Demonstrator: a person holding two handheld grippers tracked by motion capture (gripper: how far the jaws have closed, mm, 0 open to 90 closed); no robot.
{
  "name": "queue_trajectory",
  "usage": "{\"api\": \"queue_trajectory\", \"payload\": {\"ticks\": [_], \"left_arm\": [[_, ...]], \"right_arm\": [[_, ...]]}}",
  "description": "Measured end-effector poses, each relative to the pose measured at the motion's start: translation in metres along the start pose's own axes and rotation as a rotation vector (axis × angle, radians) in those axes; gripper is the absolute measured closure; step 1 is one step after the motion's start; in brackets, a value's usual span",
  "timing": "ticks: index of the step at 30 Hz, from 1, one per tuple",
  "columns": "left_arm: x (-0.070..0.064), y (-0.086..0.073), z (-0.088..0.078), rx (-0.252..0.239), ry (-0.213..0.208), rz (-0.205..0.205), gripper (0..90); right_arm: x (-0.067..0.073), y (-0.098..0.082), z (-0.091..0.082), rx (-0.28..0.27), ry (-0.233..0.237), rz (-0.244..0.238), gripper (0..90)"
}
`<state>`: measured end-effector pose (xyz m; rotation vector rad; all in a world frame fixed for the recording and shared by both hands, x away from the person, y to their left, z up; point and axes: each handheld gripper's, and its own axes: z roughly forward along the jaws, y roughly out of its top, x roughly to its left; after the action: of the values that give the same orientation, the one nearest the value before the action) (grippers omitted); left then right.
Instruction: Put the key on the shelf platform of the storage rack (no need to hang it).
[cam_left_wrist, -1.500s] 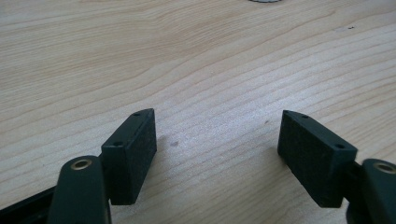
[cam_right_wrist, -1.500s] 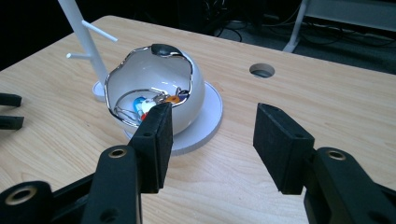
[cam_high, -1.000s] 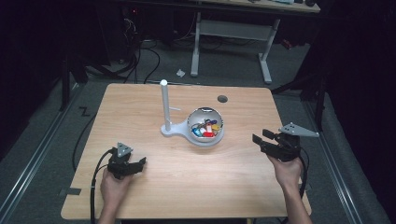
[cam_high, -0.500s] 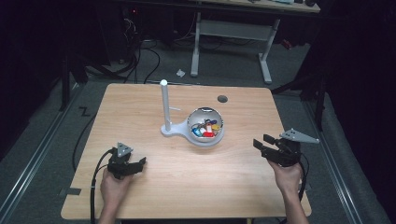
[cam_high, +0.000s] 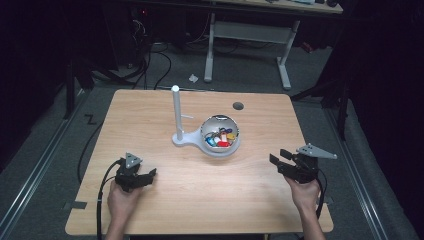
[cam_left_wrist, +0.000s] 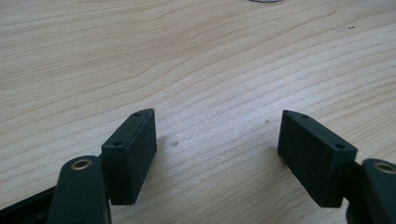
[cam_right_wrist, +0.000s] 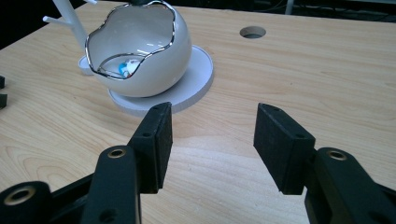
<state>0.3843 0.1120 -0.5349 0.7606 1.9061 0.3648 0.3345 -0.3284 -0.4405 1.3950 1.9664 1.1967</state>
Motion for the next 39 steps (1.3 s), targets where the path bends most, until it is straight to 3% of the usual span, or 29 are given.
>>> {"api": "queue_trajectory", "payload": {"ticks": [9, 39], "left_arm": [[0.000, 0.000, 0.000, 0.000, 0.000, 0.000, 28.4], [0.000, 0.000, 0.000, 0.000, 0.001, 0.000, 28.4]], "right_arm": [[0.002, -0.011, 0.013, 0.034, -0.018, -0.027, 47.2], [0.002, -0.038, 0.052, 0.100, -0.028, -0.005, 47.1]]}}
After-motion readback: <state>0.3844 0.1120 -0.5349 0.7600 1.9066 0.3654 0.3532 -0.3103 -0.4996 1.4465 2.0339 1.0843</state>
